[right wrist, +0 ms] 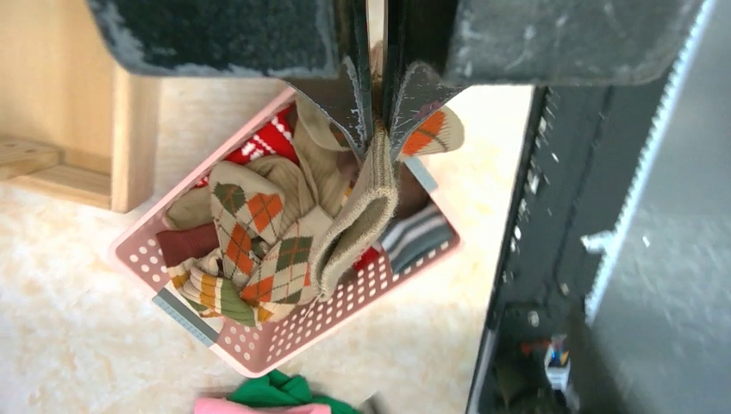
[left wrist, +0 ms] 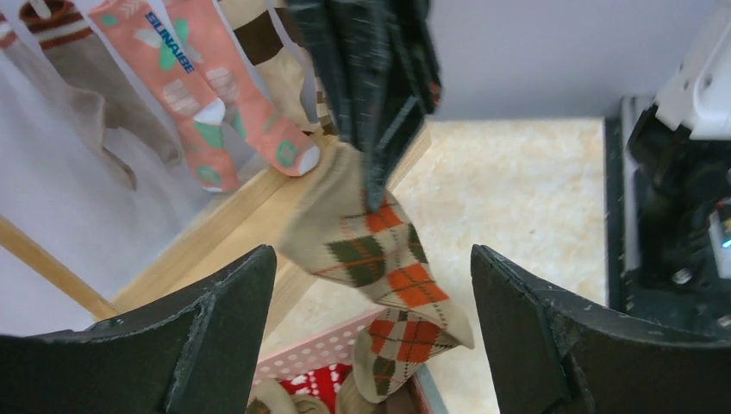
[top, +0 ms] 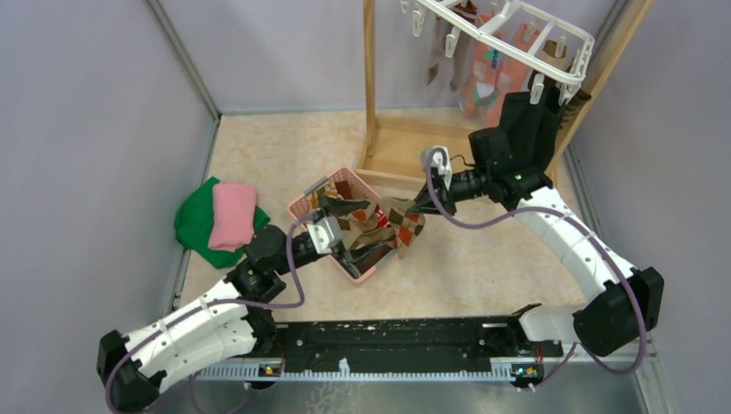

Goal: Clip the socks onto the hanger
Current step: Pick up the sock from the bin.

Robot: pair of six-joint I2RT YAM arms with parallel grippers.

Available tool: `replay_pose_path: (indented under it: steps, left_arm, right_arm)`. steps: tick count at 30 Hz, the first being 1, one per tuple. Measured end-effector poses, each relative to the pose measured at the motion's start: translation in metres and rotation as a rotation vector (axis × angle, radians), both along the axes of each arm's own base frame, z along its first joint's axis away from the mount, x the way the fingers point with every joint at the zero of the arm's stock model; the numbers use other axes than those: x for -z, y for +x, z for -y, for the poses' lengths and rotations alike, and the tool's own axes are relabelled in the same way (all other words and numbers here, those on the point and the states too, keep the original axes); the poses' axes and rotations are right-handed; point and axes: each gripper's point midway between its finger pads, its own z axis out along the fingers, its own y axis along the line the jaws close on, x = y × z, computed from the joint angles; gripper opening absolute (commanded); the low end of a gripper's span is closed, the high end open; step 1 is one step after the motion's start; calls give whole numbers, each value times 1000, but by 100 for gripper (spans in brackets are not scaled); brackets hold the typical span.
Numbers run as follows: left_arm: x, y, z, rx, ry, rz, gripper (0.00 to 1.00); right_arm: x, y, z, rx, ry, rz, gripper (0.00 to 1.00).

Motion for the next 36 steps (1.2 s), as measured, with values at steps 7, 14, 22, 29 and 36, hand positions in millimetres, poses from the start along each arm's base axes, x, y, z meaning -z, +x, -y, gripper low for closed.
replay_pose_path:
  steps: [7,14,22,29,36]
  left_arm:
    - [-9,36,-22,12,-166,-271,87]
    - [27,30,-2,246,-214,-539,86]
    - [28,13,8,416,-182,-542,85]
    - [27,14,14,475,-154,-493,78]
    - [20,15,30,528,-135,-427,69]
  right_arm:
    - [15,-20,21,-118,-66,195,0]
    - [15,-25,30,-144,-49,218,0]
    - [10,-28,34,-145,-12,187,0]
    - [7,-30,38,-141,18,156,0]
    - [5,-35,37,-154,33,140,0]
